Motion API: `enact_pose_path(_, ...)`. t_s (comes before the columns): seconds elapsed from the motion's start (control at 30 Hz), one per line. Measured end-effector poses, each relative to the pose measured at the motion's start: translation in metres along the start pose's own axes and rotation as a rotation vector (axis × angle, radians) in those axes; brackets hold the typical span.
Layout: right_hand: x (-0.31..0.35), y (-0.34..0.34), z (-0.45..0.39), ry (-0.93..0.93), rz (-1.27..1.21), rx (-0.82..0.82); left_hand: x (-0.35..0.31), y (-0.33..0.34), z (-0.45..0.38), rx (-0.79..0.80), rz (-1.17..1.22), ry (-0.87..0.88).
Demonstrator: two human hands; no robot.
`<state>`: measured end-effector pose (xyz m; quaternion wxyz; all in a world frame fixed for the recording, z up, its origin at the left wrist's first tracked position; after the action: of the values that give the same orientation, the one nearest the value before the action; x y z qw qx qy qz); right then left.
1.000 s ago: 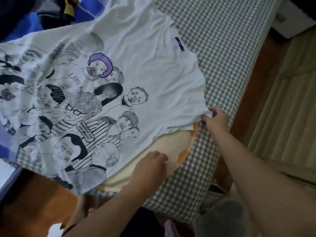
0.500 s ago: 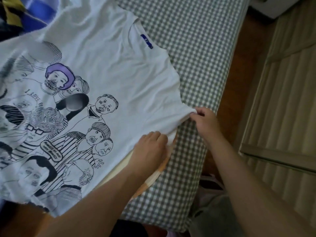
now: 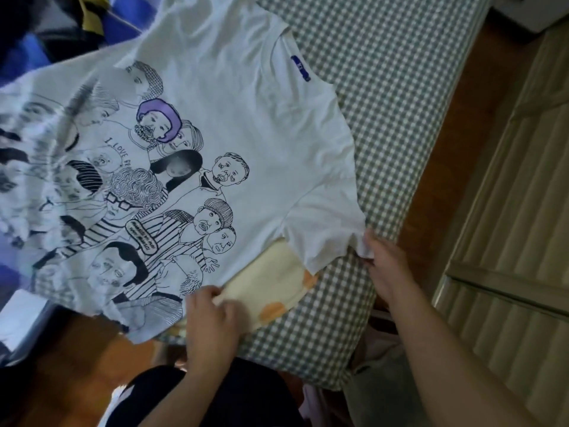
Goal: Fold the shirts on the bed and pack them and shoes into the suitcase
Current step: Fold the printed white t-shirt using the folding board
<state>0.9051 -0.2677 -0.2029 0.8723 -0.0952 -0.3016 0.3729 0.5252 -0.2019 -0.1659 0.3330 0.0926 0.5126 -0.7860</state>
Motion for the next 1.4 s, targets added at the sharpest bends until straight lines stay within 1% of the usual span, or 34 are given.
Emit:
enact_pose_path(0.07,-0.005,0.012,0.007,0.023,0.038,0.068,0.083,-0.044,-0.009,-0.194,-0.022,-0.36)
enact_pose_path(0.1,-0.006,0.017,0.01,0.038,0.039,0.08,0.122,-0.062,-0.01,-0.273,-0.019,-0.538)
enact_pose_path(0.13,-0.007,0.018,0.011,0.045,0.025,0.065,0.155,-0.077,-0.01,-0.318,0.006,-0.702)
enact_pose_path(0.17,-0.005,0.019,0.013,0.05,-0.021,0.039,0.183,-0.085,-0.01,-0.319,0.036,-0.834)
enact_pose_path(0.2,-0.001,0.018,0.015,0.051,-0.109,0.018,0.207,-0.09,-0.012,-0.284,0.057,-0.926)
enact_pose_path(0.23,0.004,0.017,0.017,0.031,-0.212,-0.008,0.222,-0.092,-0.016,-0.236,0.099,-0.967)
enact_pose_path(0.3,0.011,0.02,0.025,0.016,-0.391,0.031,0.239,-0.088,-0.026,-0.164,0.234,-0.989)
enact_pose_path(0.37,0.003,0.02,0.031,0.077,-0.482,-0.01,0.242,-0.076,-0.035,-0.109,0.401,-0.994)
enact_pose_path(0.4,-0.005,0.016,0.031,0.077,-0.495,-0.058,0.244,-0.068,-0.038,-0.071,0.47,-0.99)
enact_pose_path(0.43,-0.013,0.02,0.033,0.13,-0.507,-0.062,0.242,-0.059,-0.042,-0.013,0.525,-0.98)
enact_pose_path(0.5,-0.018,0.036,0.042,0.181,-0.428,-0.019,0.237,-0.049,-0.045,0.065,0.578,-0.948)
enact_pose_path(0.53,-0.018,0.042,0.046,0.188,-0.368,0.008,0.237,-0.047,-0.045,0.071,0.586,-0.935)
enact_pose_path(0.57,-0.018,0.048,0.047,0.189,-0.318,0.017,0.234,-0.049,-0.044,0.048,0.59,-0.92)
enact_pose_path(0.63,-0.017,0.05,0.046,0.201,-0.287,-0.03,0.233,-0.054,-0.038,0.007,0.644,-0.901)
enact_pose_path(0.73,-0.003,0.038,0.046,0.069,-0.294,-0.186,0.228,-0.061,-0.02,0.012,0.786,-0.909)
enact_pose_path(0.8,0.001,0.029,0.055,-0.004,-0.286,-0.24,0.222,-0.075,-0.006,-0.006,0.868,-0.925)
enact_pose_path(0.9,-0.007,0.02,0.076,0.022,-0.314,-0.192,0.211,-0.099,0.017,-0.052,0.897,-0.937)
enact_pose_path(1.0,-0.025,-0.002,0.096,0.077,-0.309,-0.205,0.205,-0.118,0.036,-0.071,0.875,-0.932)
enact_pose_path(1.17,-0.035,-0.028,0.121,0.037,-0.299,-0.192,0.207,-0.141,0.057,-0.035,0.807,-0.963)
enact_pose_path(1.3,0.007,-0.016,0.141,-0.071,-0.288,-0.157,0.199,-0.156,0.048,-0.032,0.904,-0.944)
enact_pose_path(1.4,0.059,0.011,0.151,-0.153,-0.321,-0.102,0.186,-0.176,0.026,-0.128,1.043,-0.927)
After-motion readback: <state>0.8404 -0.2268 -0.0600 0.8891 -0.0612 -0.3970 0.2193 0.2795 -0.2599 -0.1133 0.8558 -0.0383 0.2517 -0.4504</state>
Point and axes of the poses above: each hand's wrist, its own z-axis away from the middle knuckle, its own y-axis out of the palm, x = y × z, the point moved 9 cm from there along -z, towards the middle knuckle, and after that the axes turned 9 degrees about -x, right-handed, at the moved point
